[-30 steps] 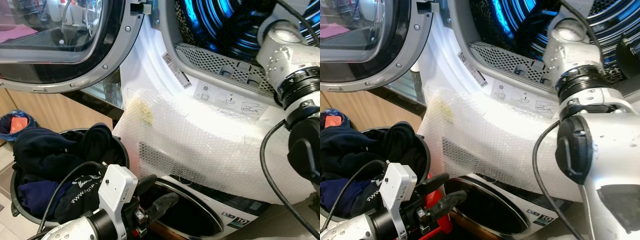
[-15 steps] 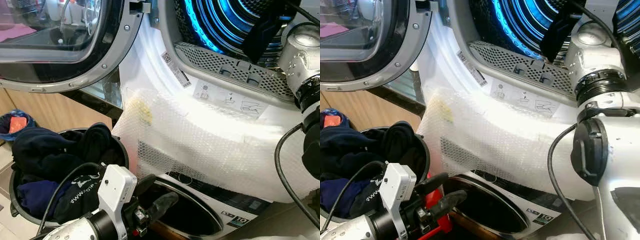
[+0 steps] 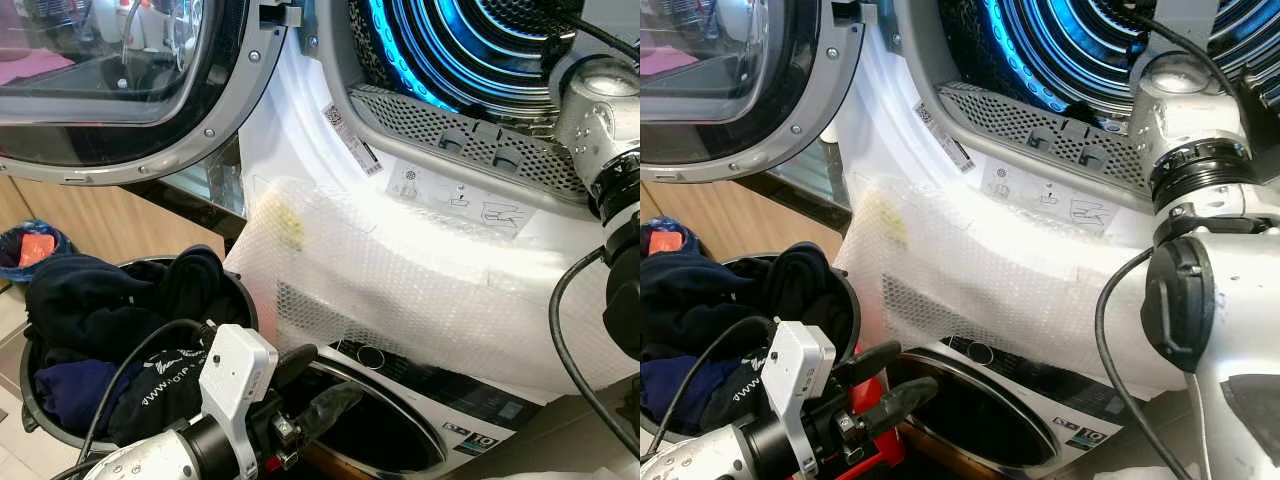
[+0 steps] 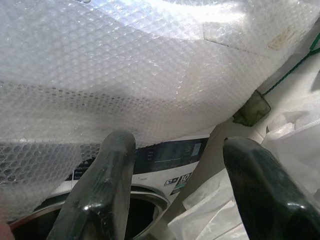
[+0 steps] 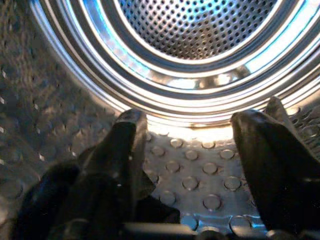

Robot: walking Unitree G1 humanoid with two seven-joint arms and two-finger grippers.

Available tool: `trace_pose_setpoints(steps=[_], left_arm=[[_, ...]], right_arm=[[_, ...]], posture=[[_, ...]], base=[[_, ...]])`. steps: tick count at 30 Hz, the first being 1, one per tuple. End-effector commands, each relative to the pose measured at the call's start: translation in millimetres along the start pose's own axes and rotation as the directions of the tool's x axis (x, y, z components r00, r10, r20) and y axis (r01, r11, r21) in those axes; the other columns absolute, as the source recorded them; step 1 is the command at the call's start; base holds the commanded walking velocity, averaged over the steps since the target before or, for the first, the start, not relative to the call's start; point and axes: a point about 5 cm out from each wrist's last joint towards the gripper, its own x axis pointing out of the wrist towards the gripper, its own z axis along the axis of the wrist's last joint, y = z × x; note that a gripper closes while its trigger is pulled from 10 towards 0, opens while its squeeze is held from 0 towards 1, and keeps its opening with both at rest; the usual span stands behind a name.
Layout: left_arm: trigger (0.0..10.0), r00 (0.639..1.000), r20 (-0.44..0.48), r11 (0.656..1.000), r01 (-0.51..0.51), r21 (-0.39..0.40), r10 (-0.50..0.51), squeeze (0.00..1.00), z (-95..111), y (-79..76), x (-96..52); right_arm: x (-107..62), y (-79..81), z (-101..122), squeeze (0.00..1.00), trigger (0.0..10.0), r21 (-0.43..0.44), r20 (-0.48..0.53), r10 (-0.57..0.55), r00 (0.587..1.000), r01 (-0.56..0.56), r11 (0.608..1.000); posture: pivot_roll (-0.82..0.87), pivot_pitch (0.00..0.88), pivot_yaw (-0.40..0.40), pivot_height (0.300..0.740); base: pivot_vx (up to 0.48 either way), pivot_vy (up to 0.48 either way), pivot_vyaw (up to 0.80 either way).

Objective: Clothes washing

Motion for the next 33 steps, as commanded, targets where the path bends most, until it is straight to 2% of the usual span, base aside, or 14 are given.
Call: trace_pose_setpoints(steps=[1, 3, 4, 6, 9, 11, 13, 16, 19, 24, 26, 27, 30, 33], left_arm=[[10.0, 1.000, 0.001, 1.000, 0.011, 0.007, -0.011, 0.00, 2, -3.1, -1.3], [10.0, 1.000, 0.002, 1.000, 0.010, 0.005, -0.010, 0.00, 2, -2.9, -1.2], [10.0, 1.000, 0.005, 1.000, 0.006, 0.006, -0.006, 0.00, 2, -2.2, -0.7], [10.0, 1.000, 0.009, 1.000, 0.003, 0.006, -0.003, 0.00, 2, -1.2, 0.2], [10.0, 1.000, 0.008, 1.000, 0.003, 0.007, -0.003, 0.00, 1, -0.7, 0.6], [10.0, 1.000, 0.012, 1.000, 0.005, 0.011, -0.005, 0.00, 2, 1.0, 2.7], [10.0, 1.000, 0.014, 1.000, 0.007, 0.009, -0.007, 0.00, 1, 2.0, 4.0], [10.0, 1.000, 0.014, 1.000, 0.012, 0.010, -0.012, 0.00, 1, 2.7, 5.6], [10.0, 1.000, 0.014, 1.000, 0.015, 0.016, -0.015, 0.00, 1, 4.3, 7.1], [10.0, 1.000, 0.019, 0.999, 0.000, 0.035, 0.000, 0.00, 2, 8.9, 8.4], [10.0, 1.000, 0.023, 0.999, -0.009, 0.043, 0.008, 0.00, 3, 11.8, 9.1], [10.0, 0.999, 0.032, 0.999, -0.015, 0.048, 0.014, 0.00, 5, 14.8, 10.1], [10.0, 0.999, 0.040, 0.998, -0.017, 0.067, 0.014, 0.00, 6, 18.9, 11.9], [10.0, 0.999, 0.047, 0.996, -0.020, 0.084, 0.016, 0.00, 8, 26.1, 16.0]], right_arm=[[1.1, -6.1, -6, 1.00, 10.0, -0.035, -0.033, -0.005, 0.999, 0.004, 0.999], [1.1, -7.3, -6, 1.00, 10.0, -0.027, -0.037, 0.008, 0.999, -0.009, 1.000], [1.2, -10.3, -2, 0.00, 10.0, -0.005, -0.020, 0.028, 0.999, -0.028, 1.000], [1.1, -11.9, 1, 0.00, 10.0, 0.044, -0.005, 0.050, 0.999, -0.050, 0.998], [0.9, -12.1, 4, 0.00, 10.0, 0.063, 0.016, 0.062, 0.998, -0.062, 0.996], [0.0, -10.1, 10, 0.00, 10.0, 0.113, 0.073, 0.131, 0.989, -0.138, 0.984], [-0.6, -9.9, 13, 0.00, 10.0, 0.117, 0.109, 0.159, 0.981, -0.172, 0.978], [-2.3, -6.5, 15, 0.00, 10.0, 0.204, 0.167, 0.246, 0.955, -0.277, 0.939], [-5.7, -0.2, 15, 0.00, 10.0, 0.213, 0.222, 0.305, 0.926, -0.351, 0.912], [-11.6, 1.5, 12, 0.00, 10.0, 0.257, 0.297, 0.332, 0.895, -0.410, 0.875], [-16.5, -3.2, 8, 0.00, 10.0, 0.276, 0.337, 0.329, 0.882, -0.427, 0.861], [-25.1, -11.3, 4, 0.00, 10.0, 0.284, 0.405, 0.339, 0.849, -0.469, 0.836], [-33.8, -19.8, -5, 0.00, 10.0, 0.308, 0.424, 0.340, 0.839, -0.487, 0.818], [-52.7, -22.4, -14, 0.00, 10.0, 0.242, 0.482, 0.383, 0.788, -0.540, 0.806]], posture=[[0.12, 0.118, -0.167, 0.740], [0.12, 0.116, -0.171, 0.740], [0.11, 0.112, -0.175, 0.740], [0.10, 0.110, -0.174, 0.740], [0.10, 0.106, -0.176, 0.740], [0.08, 0.097, -0.171, 0.740], [0.08, 0.093, -0.169, 0.740], [0.08, 0.084, -0.163, 0.740], [0.07, 0.071, -0.156, 0.740], [0.08, 0.055, -0.147, 0.740], [0.08, 0.040, -0.139, 0.740], [0.08, 0.026, -0.131, 0.740], [0.07, 0.003, -0.117, 0.740], [0.05, 0.000, -0.101, 0.740]], base=[[0.000, 0.000, 0.00], [0.000, 0.000, 0.00], [0.000, 0.000, 0.00], [0.000, 0.000, 0.00], [0.000, 0.000, 0.00], [0.000, 0.000, 0.00], [0.000, 0.000, 0.00], [0.000, 0.000, 0.00], [0.000, 0.000, 0.00], [0.000, 0.000, 0.00], [0.000, 0.000, 0.00], [0.000, 0.000, 0.00], [0.000, 0.000, 0.00], [0.000, 0.000, 0.00]])
